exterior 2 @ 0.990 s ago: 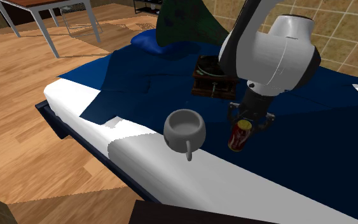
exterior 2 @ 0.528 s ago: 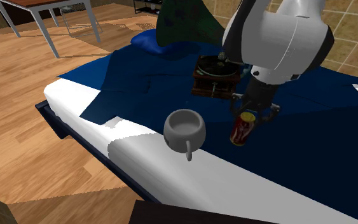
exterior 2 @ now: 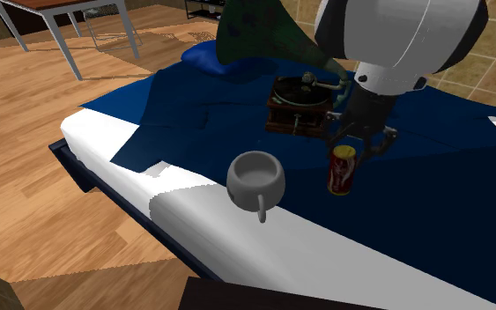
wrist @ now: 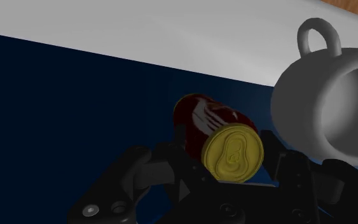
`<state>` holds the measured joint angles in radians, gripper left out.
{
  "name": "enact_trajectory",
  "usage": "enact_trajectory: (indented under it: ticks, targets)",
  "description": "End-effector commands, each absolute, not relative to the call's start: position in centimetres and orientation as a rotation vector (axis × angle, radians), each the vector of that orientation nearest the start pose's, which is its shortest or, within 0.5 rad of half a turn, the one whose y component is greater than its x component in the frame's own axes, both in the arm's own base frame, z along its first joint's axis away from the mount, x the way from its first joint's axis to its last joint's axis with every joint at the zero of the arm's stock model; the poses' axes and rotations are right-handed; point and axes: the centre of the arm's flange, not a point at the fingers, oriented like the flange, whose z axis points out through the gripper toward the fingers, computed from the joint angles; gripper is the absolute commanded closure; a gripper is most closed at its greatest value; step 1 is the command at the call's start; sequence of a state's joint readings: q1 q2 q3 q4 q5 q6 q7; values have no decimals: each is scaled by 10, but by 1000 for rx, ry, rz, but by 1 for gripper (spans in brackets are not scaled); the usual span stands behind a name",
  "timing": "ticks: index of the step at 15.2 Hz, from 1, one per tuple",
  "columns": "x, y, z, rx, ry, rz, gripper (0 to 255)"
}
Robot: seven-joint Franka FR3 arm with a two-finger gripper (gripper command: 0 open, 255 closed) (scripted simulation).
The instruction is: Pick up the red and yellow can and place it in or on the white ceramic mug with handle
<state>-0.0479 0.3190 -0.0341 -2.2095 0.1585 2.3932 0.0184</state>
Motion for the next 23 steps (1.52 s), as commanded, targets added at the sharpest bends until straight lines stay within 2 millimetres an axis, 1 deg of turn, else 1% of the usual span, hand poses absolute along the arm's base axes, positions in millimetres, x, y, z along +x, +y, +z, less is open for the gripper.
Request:
enact_trajectory:
  ticks: [1,11,12,23]
  targets:
    - [535,-43,233,-3023,339,200,255]
    - [535,-43,286,-3023,339,200,255]
    - [535,-43,287,-3023,339,200,255]
    - [540,100,308,-3023,339,200,255]
